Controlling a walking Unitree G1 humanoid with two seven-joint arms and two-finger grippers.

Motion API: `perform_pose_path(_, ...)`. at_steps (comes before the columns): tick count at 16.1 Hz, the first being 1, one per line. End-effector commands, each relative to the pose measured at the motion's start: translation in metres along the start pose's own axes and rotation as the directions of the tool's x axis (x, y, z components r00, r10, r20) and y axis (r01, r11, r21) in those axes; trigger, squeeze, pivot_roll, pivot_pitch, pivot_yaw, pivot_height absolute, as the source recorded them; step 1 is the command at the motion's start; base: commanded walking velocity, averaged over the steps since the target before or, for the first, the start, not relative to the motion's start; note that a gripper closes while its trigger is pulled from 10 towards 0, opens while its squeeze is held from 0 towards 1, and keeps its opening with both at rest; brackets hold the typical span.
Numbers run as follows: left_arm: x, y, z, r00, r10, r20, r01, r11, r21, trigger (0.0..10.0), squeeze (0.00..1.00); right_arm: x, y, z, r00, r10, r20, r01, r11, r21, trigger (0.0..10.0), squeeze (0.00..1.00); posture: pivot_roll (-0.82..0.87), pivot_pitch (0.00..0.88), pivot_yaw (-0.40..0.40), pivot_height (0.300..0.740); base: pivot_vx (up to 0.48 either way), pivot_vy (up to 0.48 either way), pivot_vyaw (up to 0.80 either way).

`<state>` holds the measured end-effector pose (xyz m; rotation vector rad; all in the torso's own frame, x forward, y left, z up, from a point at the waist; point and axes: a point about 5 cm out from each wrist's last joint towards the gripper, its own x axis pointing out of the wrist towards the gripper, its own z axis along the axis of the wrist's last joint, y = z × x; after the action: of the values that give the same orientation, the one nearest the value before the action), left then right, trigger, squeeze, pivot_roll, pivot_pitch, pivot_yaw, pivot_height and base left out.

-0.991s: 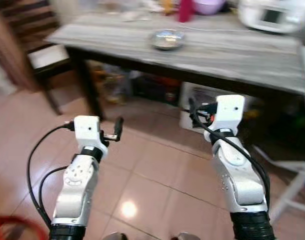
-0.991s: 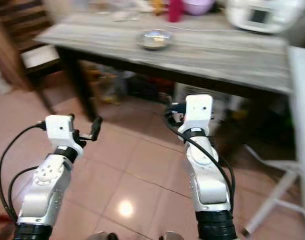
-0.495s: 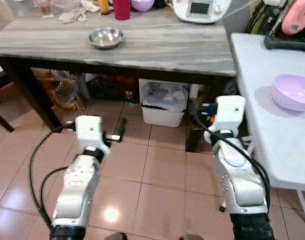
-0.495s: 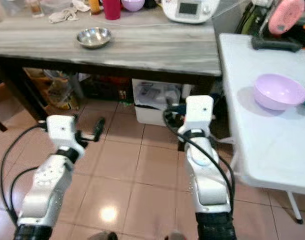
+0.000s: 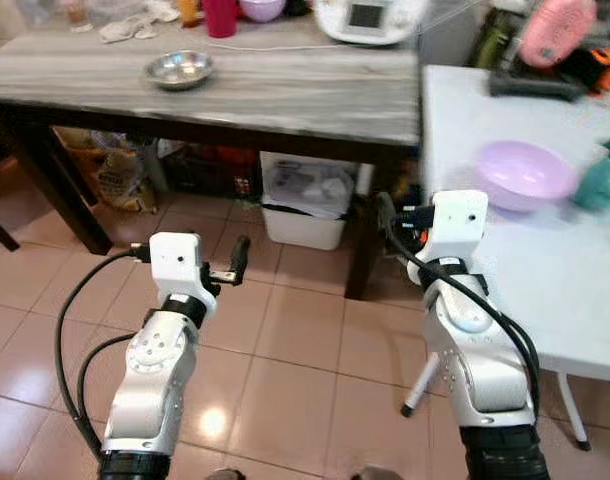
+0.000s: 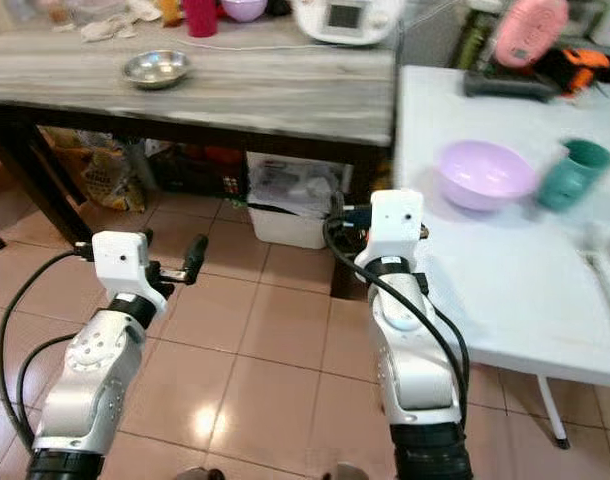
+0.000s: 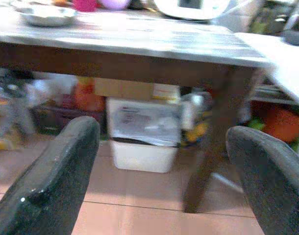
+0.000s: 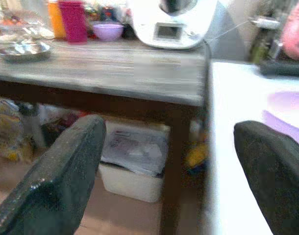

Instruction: Setting the table

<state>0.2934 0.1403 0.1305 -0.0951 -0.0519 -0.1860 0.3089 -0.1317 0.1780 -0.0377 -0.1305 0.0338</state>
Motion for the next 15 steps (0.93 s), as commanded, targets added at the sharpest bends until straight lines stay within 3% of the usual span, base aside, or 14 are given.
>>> perform_pose_path(1,-0.0001,-0.0006,-0.0006,1.000,-0.007,-0.008,0.007,1.000,0.010,10.0,0.00,0.0006,-0.0018,0.0032,1.000,-0.006,0.012,0.006,1.000,0.000,10.0,0.00,-0.19,0.149,0.017,0.740,0.000,-0.398,0.00)
perform_pose_path(8,0.0003,-0.0014,-0.0006,1.000,-0.008,-0.006,0.009,1.000,0.012,10.0,0.00,0.0005,-0.0016,0.0031,1.000,-0.002,0.012,0.002,1.000,-0.003,10.0,0.00,-0.19,0.150,0.018,0.740,0.000,-0.374,0.00)
perform_pose_path(15,0.0016,-0.0011,0.0004,1.000,-0.007,0.003,0.007,1.000,-0.002,10.0,0.00,0.0008,-0.0012,0.0029,1.000,-0.009,0.011,0.009,1.000,0.004,10.0,0.00,-0.19,0.147,0.021,0.740,0.000,0.000,-0.07)
